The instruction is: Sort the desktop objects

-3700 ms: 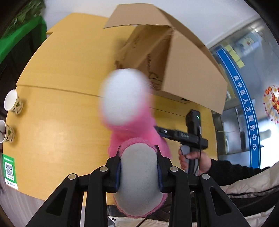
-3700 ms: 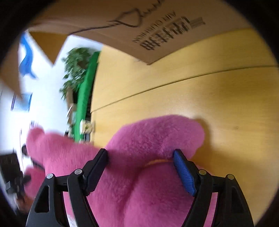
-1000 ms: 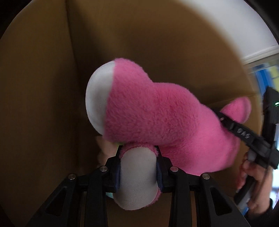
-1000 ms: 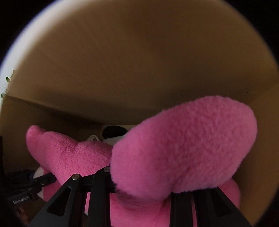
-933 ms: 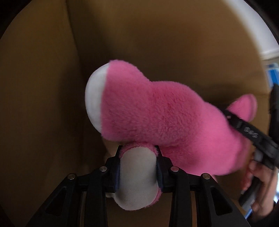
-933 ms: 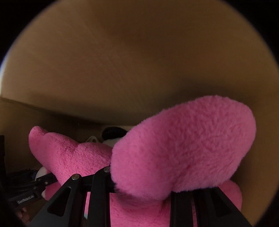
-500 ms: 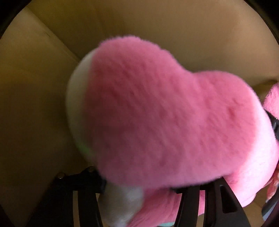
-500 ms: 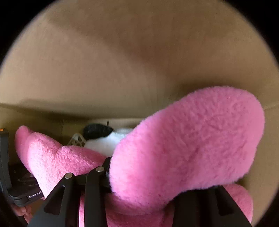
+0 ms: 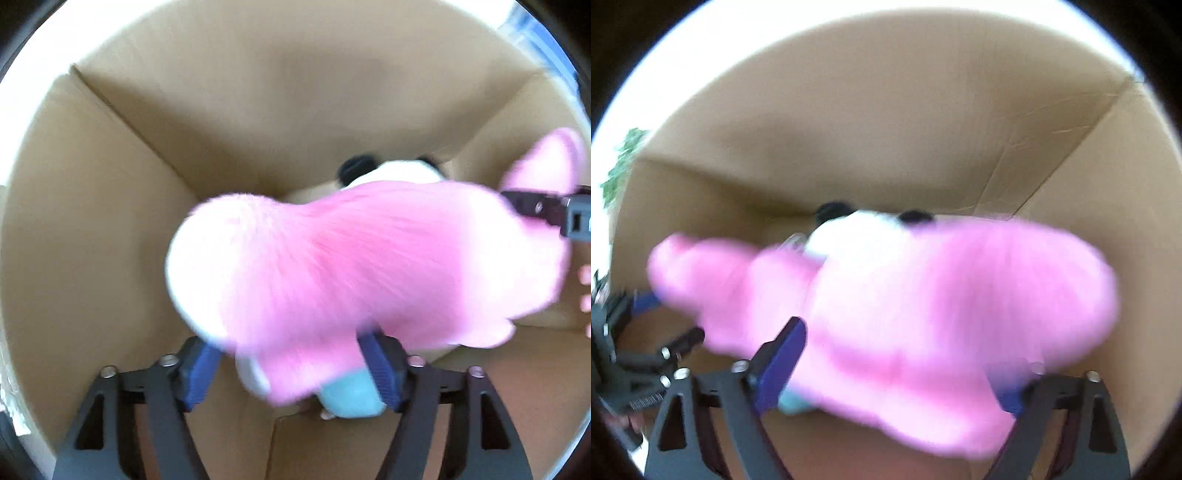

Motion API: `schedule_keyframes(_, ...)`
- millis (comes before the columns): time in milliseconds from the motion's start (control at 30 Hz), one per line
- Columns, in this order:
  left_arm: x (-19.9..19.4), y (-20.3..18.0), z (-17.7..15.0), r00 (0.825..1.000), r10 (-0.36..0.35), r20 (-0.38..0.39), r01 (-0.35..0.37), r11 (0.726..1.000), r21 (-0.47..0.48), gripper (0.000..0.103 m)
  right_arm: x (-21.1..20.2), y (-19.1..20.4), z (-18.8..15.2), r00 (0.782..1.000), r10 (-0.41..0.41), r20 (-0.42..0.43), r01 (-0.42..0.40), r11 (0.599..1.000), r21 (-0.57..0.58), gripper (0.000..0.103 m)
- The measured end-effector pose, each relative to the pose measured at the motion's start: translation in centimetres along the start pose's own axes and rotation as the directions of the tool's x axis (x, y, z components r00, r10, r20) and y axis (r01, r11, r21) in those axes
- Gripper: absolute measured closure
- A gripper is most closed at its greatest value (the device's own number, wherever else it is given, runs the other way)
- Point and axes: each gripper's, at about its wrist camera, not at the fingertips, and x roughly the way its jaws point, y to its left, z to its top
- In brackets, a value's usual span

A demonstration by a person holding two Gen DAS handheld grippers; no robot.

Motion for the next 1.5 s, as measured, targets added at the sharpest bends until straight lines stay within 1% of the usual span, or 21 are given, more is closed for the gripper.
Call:
schedule_keyframes(33, -1.7, -0.1, -1.0, 0.999, -0.010, 0.050, 0.009, 1.000, 0.007, 0.011, -1.0, 0.0, -1.2, 1.000, 0.000, 0.017, 0.000, 1.000, -0.018, 0.000)
schedule_keyframes(67, -3.5, -0.4, -2.0, 0.995, -0.010, 0.100, 0.009, 1.000, 0.011, 0.009, -1.9, -0.2, -2.5, 0.999, -0.001, 0.035, 0.003, 0.999, -0.036, 0.000)
schedule_keyframes(100, -5.2, -1.0, -1.9, 0.990, 0.001, 0.144, -0.003, 1.000, 0.010, 0.002, -2.9, -0.4, -3.7, 0.999, -0.003, 0.052, 0.005, 0.999, -0.054, 0.000)
schedule_keyframes(133, -6.6, -1.5, -2.2, 0.983, 0.014, 0.182, -0.015, 1.000, 0.005, 0.000, -3.9, -0.5, -5.0, 0.998, -0.004, 0.070, 0.009, 0.997, -0.071, 0.000)
schedule_keyframes(167, -8.0, -1.6, -3.1, 0.976, 0.026, 0.218, -0.026, 1.000, -0.003, 0.000, -5.0, -0.6, -6.4, 0.996, -0.013, 0.084, 0.019, 0.997, -0.081, 0.000)
schedule_keyframes(233, -11.1, -3.7, -7.8, 0.964, 0.022, 0.264, -0.020, 1.000, -0.013, 0.000, -7.2, 0.0, -8.6, 0.992, -0.031, 0.119, 0.042, 0.995, -0.092, 0.000)
schedule_keyframes(267, -12.3, -4.3, -9.0, 0.959, 0.026, 0.283, -0.021, 1.000, -0.022, 0.000, -8.2, 0.8, -9.3, 0.989, -0.040, 0.141, 0.053, 0.994, -0.094, 0.000)
schedule_keyframes(300, -13.3, -4.4, -9.6, 0.953, 0.037, 0.301, -0.027, 0.999, -0.036, 0.000, -9.2, 1.5, -9.9, 0.986, -0.048, 0.162, 0.065, 0.993, -0.096, 0.000)
schedule_keyframes(333, -14.2, -3.9, -8.8, 0.948, 0.039, 0.315, -0.026, 0.999, -0.047, 0.000, -9.7, 2.0, -10.5, 0.981, -0.051, 0.186, 0.070, 0.993, -0.097, 0.000)
schedule_keyframes(367, -14.8, -3.4, -8.8, 0.944, 0.035, 0.327, -0.017, 0.998, -0.057, 0.000, -9.9, 2.7, -10.2, 0.978, -0.049, 0.205, 0.069, 0.994, -0.089, 0.000)
schedule_keyframes(400, -15.3, -3.2, -9.9, 0.940, 0.029, 0.341, -0.006, 0.998, -0.067, 0.000, -10.1, 3.5, -9.9, 0.974, -0.047, 0.223, 0.066, 0.995, -0.080, 0.000)
schedule_keyframes(500, -16.6, -4.0, -12.3, 0.920, 0.020, 0.392, 0.015, 0.996, -0.085, 0.000, -10.3, 4.0, -11.8, 0.964, -0.073, 0.257, 0.089, 0.995, -0.055, 0.000)
schedule_keyframes(600, -17.6, -4.9, -13.7, 0.899, 0.027, 0.437, 0.017, 0.995, -0.096, 0.000, -12.7, 3.8, -15.6, 0.958, -0.092, 0.271, 0.102, 0.995, -0.022, 0.000)
schedule_keyframes(633, -17.8, -5.3, -14.4, 0.891, 0.030, 0.453, 0.018, 0.995, -0.102, 0.000, -12.7, 3.7, -16.0, 0.957, -0.098, 0.274, 0.105, 0.994, -0.014, 0.000)
schedule_keyframes(700, -17.6, -5.6, -15.4, 0.881, 0.031, 0.473, 0.031, 0.992, -0.123, 0.000, -12.5, 3.5, -16.5, 0.955, -0.107, 0.278, 0.110, 0.994, 0.006, 0.000)
schedule_keyframes(833, -16.7, -5.8, -15.9, 0.886, 0.029, 0.464, 0.054, 0.985, -0.164, 0.000, -11.6, 2.6, -16.3, 0.955, -0.136, 0.263, 0.127, 0.991, 0.051, 0.000)
schedule_keyframes(900, -16.5, -5.8, -16.2, 0.881, 0.029, 0.471, 0.056, 0.984, -0.167, 0.000, -11.4, 2.3, -16.3, 0.955, -0.148, 0.257, 0.134, 0.989, 0.068, 0.000)
schedule_keyframes(967, -16.2, -5.9, -16.4, 0.878, 0.032, 0.478, 0.056, 0.984, -0.169, 0.000, -11.2, 2.4, -16.4, 0.954, -0.157, 0.256, 0.145, 0.987, 0.066, 0.000)
schedule_keyframes(1233, -14.5, -5.9, -15.9, 0.883, 0.052, 0.467, 0.037, 0.983, -0.178, 0.000, -10.9, 2.7, -16.4, 0.942, -0.198, 0.271, 0.191, 0.980, 0.053, 0.000)
schedule_keyframes(1367, -12.9, -5.8, -15.8, 0.896, 0.049, 0.442, 0.039, 0.982, -0.187, 0.000, -10.3, 2.7, -16.7, 0.933, -0.208, 0.293, 0.197, 0.978, 0.064, 0.000)
schedule_keyframes(1500, -11.2, -5.8, -15.8, 0.909, 0.042, 0.414, 0.044, 0.979, -0.197, 0.000, -9.7, 2.6, -17.3, 0.913, -0.227, 0.339, 0.214, 0.974, 0.078, 0.000)
